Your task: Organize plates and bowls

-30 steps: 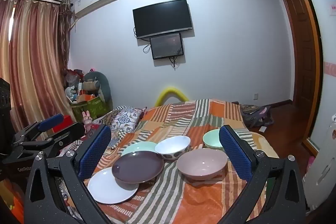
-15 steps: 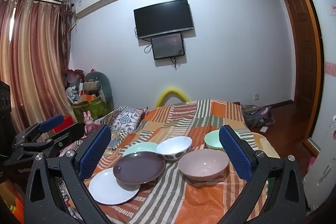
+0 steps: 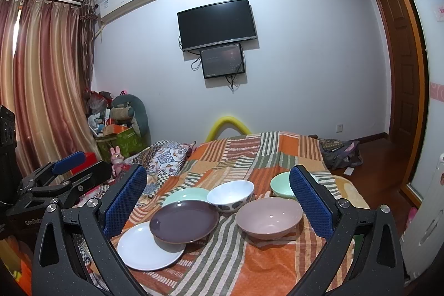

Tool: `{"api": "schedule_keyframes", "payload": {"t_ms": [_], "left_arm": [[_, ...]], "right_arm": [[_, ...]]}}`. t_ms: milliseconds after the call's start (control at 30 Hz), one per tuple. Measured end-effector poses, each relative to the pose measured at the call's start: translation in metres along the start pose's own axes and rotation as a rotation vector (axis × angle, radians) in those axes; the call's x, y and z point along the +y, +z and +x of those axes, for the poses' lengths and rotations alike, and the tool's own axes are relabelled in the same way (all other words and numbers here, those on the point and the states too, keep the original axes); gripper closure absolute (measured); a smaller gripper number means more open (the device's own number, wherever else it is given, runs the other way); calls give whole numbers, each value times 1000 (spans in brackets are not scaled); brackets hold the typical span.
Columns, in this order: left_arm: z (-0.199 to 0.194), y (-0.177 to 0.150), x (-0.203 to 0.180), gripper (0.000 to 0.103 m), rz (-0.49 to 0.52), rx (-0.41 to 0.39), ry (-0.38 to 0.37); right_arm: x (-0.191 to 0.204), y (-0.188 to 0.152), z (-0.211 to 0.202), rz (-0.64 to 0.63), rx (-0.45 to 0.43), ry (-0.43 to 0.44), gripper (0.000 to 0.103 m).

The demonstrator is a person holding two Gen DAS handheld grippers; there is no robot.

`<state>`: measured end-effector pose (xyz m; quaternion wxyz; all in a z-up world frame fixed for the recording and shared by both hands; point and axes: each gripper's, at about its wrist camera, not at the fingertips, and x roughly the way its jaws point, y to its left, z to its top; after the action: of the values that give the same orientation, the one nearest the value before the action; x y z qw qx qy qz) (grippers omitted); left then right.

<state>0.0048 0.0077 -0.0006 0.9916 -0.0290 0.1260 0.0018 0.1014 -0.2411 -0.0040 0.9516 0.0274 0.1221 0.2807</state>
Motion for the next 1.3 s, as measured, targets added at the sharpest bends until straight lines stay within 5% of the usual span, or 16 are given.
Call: {"api": "schedule_keyframes", "payload": {"t_ms": [1300], "left_arm": [[-2,0,-6,0,4,8,-4]], "right_arm": [[2,0,0,0,5,3,1]]}}
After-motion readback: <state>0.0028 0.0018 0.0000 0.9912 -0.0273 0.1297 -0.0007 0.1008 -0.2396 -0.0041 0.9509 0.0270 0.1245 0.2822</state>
